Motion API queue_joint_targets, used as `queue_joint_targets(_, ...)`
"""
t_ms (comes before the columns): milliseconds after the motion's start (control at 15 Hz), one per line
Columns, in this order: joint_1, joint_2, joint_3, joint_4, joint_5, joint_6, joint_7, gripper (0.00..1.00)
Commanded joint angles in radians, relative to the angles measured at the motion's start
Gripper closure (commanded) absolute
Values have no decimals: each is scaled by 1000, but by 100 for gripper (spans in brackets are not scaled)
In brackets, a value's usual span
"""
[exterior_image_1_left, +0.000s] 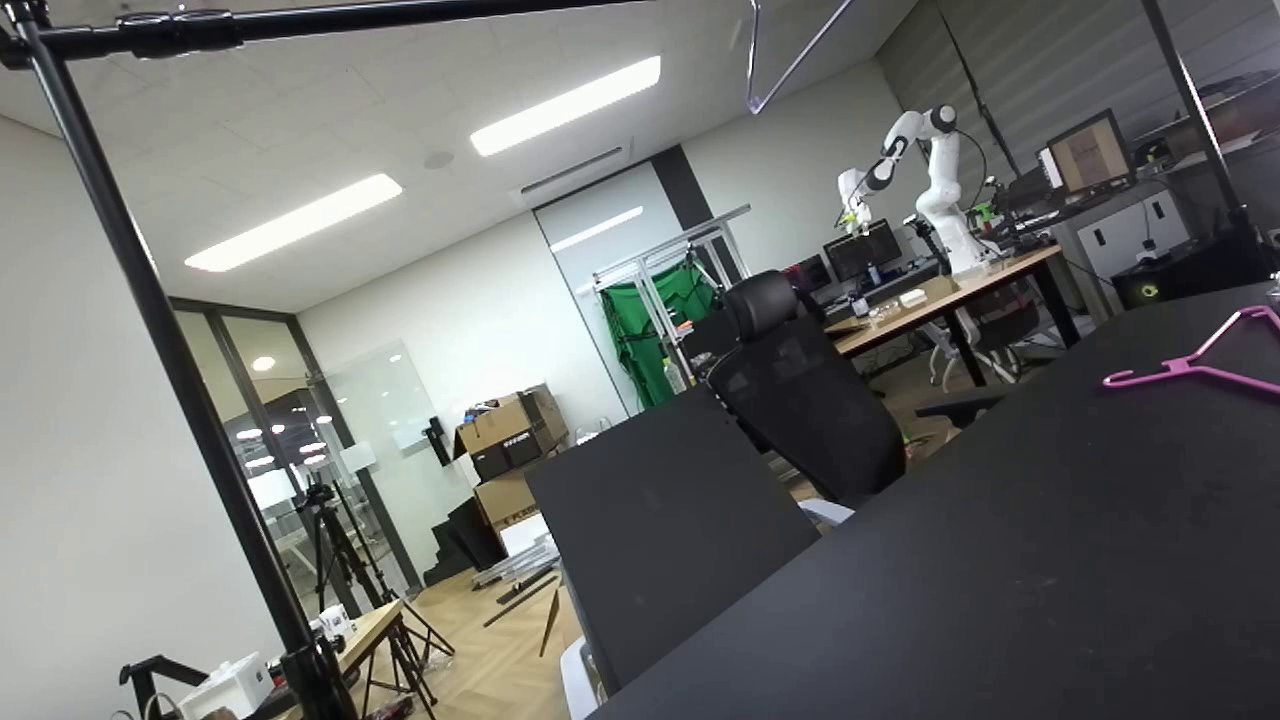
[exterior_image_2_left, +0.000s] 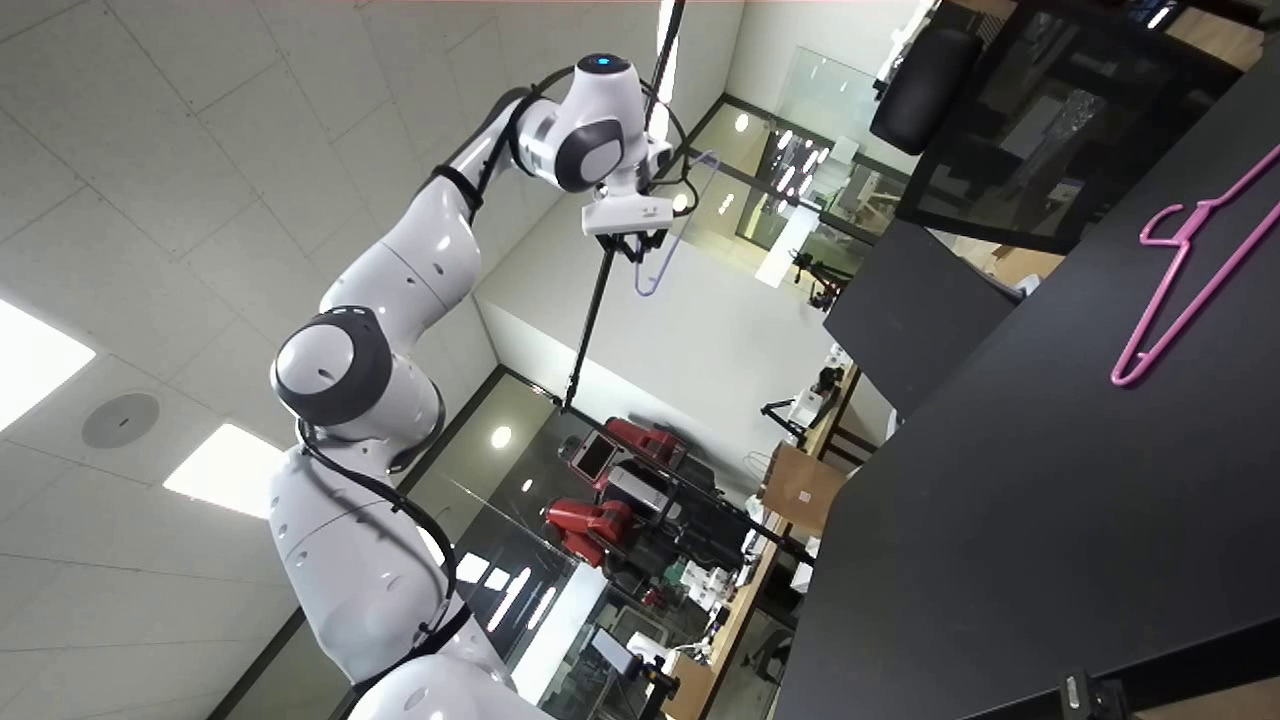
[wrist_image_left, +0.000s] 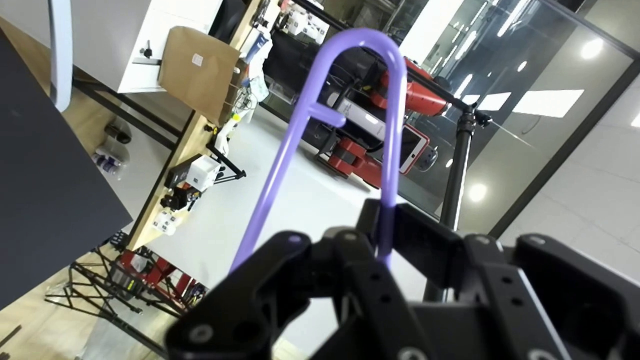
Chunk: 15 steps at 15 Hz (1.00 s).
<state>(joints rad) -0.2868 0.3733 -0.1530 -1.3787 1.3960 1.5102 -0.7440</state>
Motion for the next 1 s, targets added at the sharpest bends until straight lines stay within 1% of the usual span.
queue_joint_targets(0,0,9,3,29,8,30,20,96)
queue_joint_targets(267,5,0,-3,24,-26,45,69,96)
queue_joint_targets(667,6,-6,-3,18,-35,50,154,96)
queue_joint_targets(933,6,-9,-6,24,-90,37,239,96)
